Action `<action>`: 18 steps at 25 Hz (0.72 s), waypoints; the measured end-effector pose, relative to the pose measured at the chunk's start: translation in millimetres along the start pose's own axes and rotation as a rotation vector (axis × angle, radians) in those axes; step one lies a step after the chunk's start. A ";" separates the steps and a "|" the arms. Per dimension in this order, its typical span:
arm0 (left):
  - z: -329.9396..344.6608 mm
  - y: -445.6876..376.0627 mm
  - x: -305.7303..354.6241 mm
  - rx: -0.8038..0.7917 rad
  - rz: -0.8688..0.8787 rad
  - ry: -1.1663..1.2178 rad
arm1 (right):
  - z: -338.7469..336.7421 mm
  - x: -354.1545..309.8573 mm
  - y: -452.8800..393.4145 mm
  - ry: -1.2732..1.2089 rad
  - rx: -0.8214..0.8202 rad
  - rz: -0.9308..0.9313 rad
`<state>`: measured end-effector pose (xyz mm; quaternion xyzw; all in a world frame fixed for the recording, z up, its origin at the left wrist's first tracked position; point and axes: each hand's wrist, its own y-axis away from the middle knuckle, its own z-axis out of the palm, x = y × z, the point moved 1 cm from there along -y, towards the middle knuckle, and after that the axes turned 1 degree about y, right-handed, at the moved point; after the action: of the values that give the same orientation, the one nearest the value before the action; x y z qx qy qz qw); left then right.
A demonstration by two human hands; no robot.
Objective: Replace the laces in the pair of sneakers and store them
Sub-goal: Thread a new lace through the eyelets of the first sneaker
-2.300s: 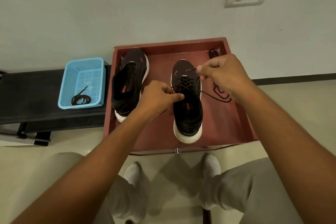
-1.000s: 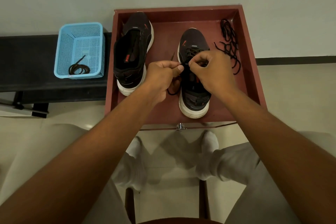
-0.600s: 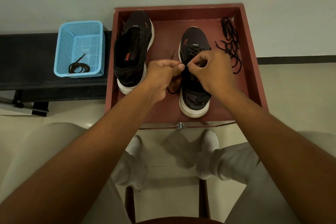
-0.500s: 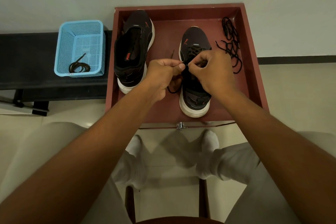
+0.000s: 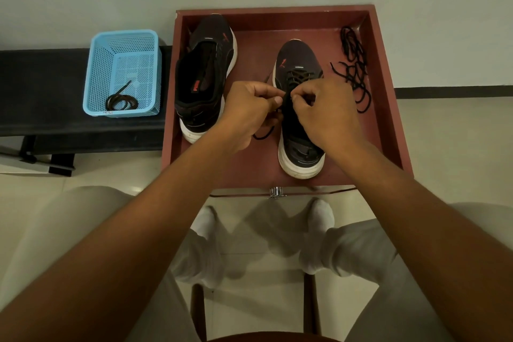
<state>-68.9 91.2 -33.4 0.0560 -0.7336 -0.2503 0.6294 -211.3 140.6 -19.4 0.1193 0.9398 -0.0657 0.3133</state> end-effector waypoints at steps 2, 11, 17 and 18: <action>3.4 0.6 0.9 0.001 0.024 0.004 | -4.2 0.9 0.6 -0.035 0.010 0.033; 11.1 -0.8 3.9 0.061 0.071 -0.084 | -8.6 5.7 -3.1 -0.028 -0.025 0.099; 1.3 2.8 18.0 0.171 0.093 -0.111 | -9.1 5.4 0.3 0.224 -0.048 0.063; -3.9 2.8 22.4 0.221 0.123 -0.125 | -8.9 4.9 0.5 0.261 -0.044 0.056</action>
<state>-69.1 83.6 -11.7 0.0641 -0.7967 -0.1317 0.5864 -220.1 143.7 -15.3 0.1462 0.9701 -0.0201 0.1925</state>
